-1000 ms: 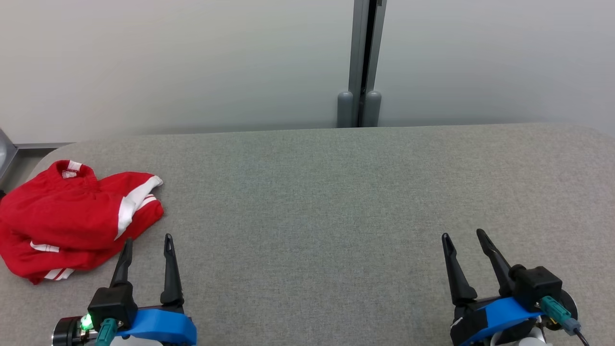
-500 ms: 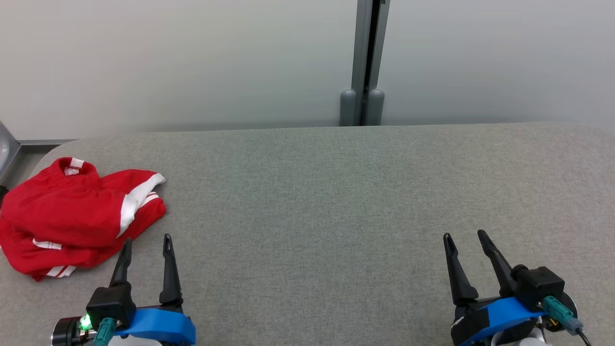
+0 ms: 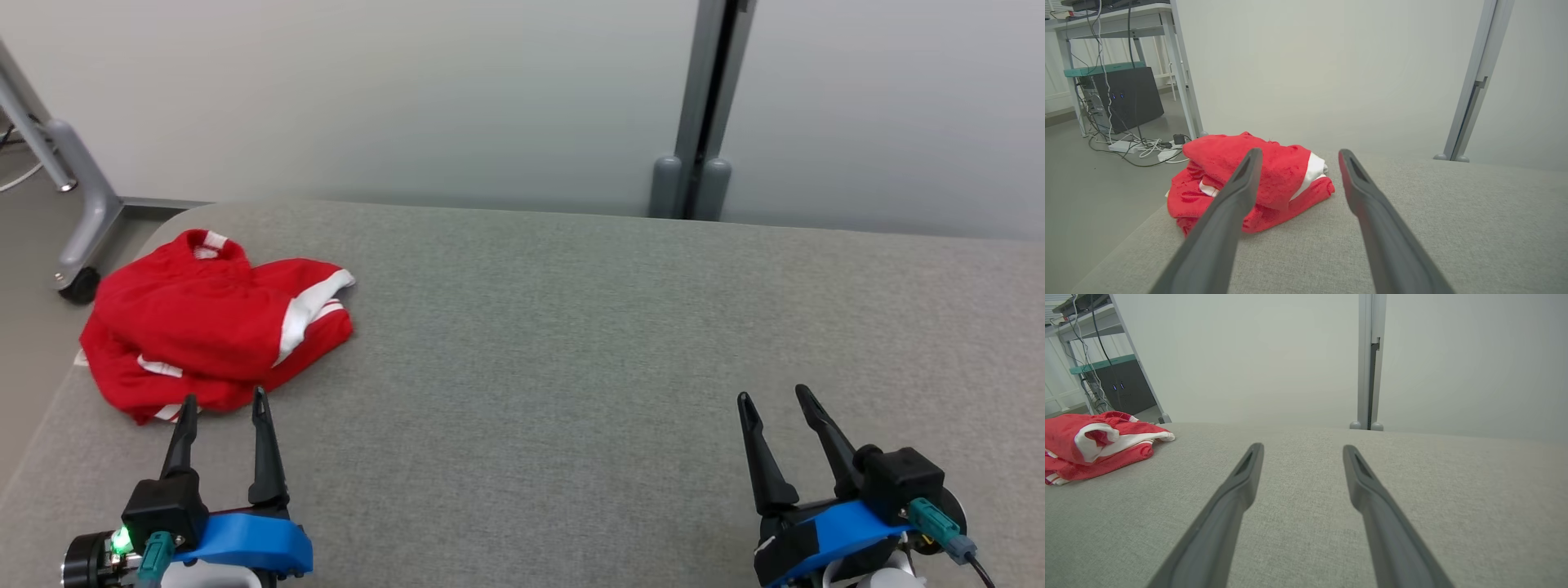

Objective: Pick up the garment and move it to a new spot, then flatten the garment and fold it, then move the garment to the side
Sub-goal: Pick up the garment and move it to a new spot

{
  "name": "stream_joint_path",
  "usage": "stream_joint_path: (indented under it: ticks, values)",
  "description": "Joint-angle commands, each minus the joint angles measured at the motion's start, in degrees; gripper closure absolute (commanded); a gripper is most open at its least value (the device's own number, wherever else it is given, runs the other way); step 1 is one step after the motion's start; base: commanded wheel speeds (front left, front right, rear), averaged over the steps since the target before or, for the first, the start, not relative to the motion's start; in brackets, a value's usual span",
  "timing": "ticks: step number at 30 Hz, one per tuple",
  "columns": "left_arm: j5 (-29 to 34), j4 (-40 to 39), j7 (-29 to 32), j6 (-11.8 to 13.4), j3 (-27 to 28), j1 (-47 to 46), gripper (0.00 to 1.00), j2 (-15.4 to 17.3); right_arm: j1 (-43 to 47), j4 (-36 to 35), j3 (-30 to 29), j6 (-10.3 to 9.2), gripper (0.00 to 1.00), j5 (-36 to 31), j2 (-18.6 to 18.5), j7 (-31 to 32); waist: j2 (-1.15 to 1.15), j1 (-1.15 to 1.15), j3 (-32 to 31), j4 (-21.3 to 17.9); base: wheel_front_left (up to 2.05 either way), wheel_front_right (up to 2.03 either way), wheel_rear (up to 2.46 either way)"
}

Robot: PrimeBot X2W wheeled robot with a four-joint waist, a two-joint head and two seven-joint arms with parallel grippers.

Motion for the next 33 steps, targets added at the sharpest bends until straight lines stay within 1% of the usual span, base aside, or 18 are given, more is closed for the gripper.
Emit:
stream_joint_path:
  ticks: [1,8,12,19,23,26,29,33]
  values:
    - [-0.15,-0.08,-0.27,0.41,0.05,-0.32,0.00,0.43,-0.27,0.01,0.11,0.13,0.00,0.20,-0.34,-0.21,0.00,0.00,0.67,1.60,0.00,0.00,0.00]
    - [-0.60,-0.19,-0.21,0.87,1.14,-0.25,0.00,1.15,-0.69,0.47,0.23,0.13,0.00,-0.15,-0.35,-0.21,0.00,0.00,0.89,7.83,0.00,0.00,0.00]
    - [-1.04,0.02,-0.21,0.72,1.43,-0.36,0.00,1.33,-1.13,0.83,0.18,0.12,0.00,-0.37,-0.33,-0.21,0.00,0.00,1.17,11.38,0.00,0.00,0.00]
    - [-1.28,-0.33,-0.21,1.36,2.06,0.12,0.00,1.60,-1.73,1.29,0.54,0.08,0.00,-0.75,-0.34,-0.21,0.00,0.00,1.75,16.08,0.00,0.00,0.00]
    - [-1.54,-0.77,-0.21,1.62,2.25,0.52,0.00,1.80,-1.89,1.55,0.86,0.08,0.00,-0.70,-0.35,-0.21,0.00,0.00,2.02,17.31,0.00,0.00,0.00]
    - [-1.83,-0.85,-0.21,1.70,2.53,0.51,0.00,2.00,-1.99,1.69,1.14,0.08,0.00,-0.74,-0.35,-0.21,0.00,0.00,2.17,17.43,0.00,0.00,0.00]
    - [-1.98,-0.97,-0.21,1.97,2.89,0.22,0.00,2.07,-2.14,1.94,1.56,0.08,0.00,-0.73,-0.35,-0.21,0.00,0.00,2.32,16.79,0.00,0.00,0.00]
    - [-2.37,-1.09,-0.21,1.46,3.05,-1.80,0.00,2.89,-2.63,2.00,1.49,0.08,0.00,-1.23,-0.35,-0.21,0.00,0.00,2.94,15.18,0.00,0.00,0.00]
